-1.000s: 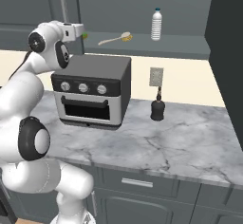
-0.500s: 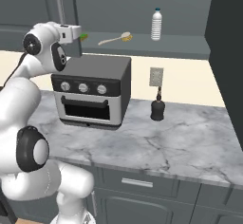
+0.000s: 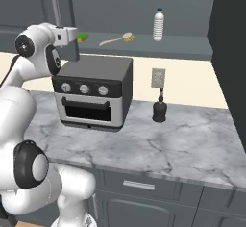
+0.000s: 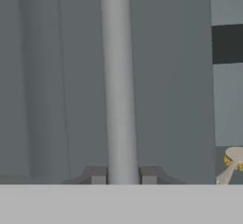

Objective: Pick the sponge and dish brush from the cabinet and place them on the counter.

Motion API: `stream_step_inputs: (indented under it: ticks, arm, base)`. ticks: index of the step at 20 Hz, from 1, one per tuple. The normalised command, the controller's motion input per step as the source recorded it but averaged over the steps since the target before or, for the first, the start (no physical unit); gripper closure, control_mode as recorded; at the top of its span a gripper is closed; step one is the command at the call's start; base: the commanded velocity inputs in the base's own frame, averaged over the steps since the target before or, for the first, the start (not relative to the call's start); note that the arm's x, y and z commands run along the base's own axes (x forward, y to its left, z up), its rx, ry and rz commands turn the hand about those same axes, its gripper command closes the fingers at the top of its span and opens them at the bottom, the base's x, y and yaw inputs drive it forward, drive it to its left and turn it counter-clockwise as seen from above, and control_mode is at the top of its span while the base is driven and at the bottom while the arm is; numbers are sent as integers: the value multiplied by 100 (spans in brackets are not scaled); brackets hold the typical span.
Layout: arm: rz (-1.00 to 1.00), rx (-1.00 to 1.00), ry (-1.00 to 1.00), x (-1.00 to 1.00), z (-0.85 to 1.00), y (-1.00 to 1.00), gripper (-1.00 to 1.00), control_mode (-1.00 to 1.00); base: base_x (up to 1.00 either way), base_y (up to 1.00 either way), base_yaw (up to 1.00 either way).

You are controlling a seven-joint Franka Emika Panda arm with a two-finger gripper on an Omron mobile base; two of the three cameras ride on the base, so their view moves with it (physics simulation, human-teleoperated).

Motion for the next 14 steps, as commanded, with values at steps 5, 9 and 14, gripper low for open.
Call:
stream_step_inputs:
  ticks: [5,9,14]
  arm:
    - [2,-1,1,-69,54,20,100,-100]
    - [1,-2,2,-73,53,28,100,-100]
    - [1,-3,3,-74,51,31,100,-100]
  base:
    - [0,0,0]
    - [0,0,0]
    - [0,0,0]
